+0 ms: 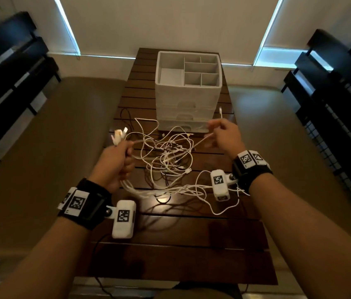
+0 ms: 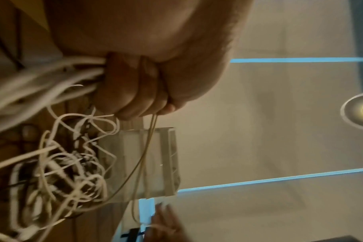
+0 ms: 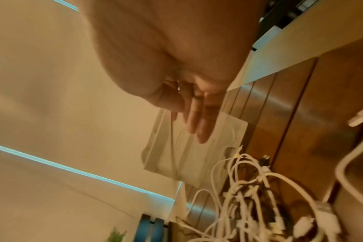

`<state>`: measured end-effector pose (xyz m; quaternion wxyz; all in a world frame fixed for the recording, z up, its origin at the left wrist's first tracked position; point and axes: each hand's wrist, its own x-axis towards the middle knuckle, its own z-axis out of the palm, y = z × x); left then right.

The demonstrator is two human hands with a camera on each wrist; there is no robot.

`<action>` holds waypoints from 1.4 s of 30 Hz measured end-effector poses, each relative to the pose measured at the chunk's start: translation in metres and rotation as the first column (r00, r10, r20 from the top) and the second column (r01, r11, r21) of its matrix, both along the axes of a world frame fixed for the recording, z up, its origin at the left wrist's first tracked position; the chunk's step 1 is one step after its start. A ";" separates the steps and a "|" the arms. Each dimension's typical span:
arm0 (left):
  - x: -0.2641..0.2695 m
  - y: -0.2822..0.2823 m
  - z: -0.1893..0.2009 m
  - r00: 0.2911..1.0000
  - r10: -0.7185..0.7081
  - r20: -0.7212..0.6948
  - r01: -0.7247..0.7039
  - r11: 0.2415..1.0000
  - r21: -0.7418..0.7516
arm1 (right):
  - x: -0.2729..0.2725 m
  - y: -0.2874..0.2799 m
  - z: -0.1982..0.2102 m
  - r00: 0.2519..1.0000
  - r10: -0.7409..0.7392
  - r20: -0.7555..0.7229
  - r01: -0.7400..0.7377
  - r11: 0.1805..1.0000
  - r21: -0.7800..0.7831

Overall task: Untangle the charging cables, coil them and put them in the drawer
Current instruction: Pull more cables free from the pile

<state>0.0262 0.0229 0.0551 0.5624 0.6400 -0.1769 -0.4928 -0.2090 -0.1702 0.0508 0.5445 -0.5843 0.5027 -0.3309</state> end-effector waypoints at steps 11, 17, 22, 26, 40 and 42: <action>-0.004 -0.017 -0.021 0.861 0.351 0.367 -0.352 0.934 -0.068 | 0.031 0.042 0.050 0.974 0.165 0.153 -0.132 0.970 -0.205; -0.038 -0.029 0.033 0.939 0.158 0.304 -0.072 0.959 -0.274 | 0.047 0.080 0.048 0.922 0.282 0.265 -0.223 0.947 -0.231; -0.060 -0.039 0.052 0.977 0.084 0.198 -0.006 0.931 -0.364 | 0.051 0.108 0.046 0.910 0.297 0.290 -0.214 0.934 -0.285; -0.063 -0.042 0.056 0.976 0.087 0.200 -0.001 0.920 -0.393 | 0.048 0.114 0.040 0.890 0.373 0.264 -0.313 0.918 -0.243; -0.046 -0.036 0.068 0.994 0.106 0.042 -0.072 0.871 -0.485 | 0.038 0.092 0.033 0.868 0.457 -0.191 -0.495 0.781 -0.381; -0.035 -0.030 0.075 0.993 0.041 -0.109 -0.095 0.823 -0.560 | 0.036 0.062 0.013 0.824 0.387 -0.414 -0.548 0.729 -0.410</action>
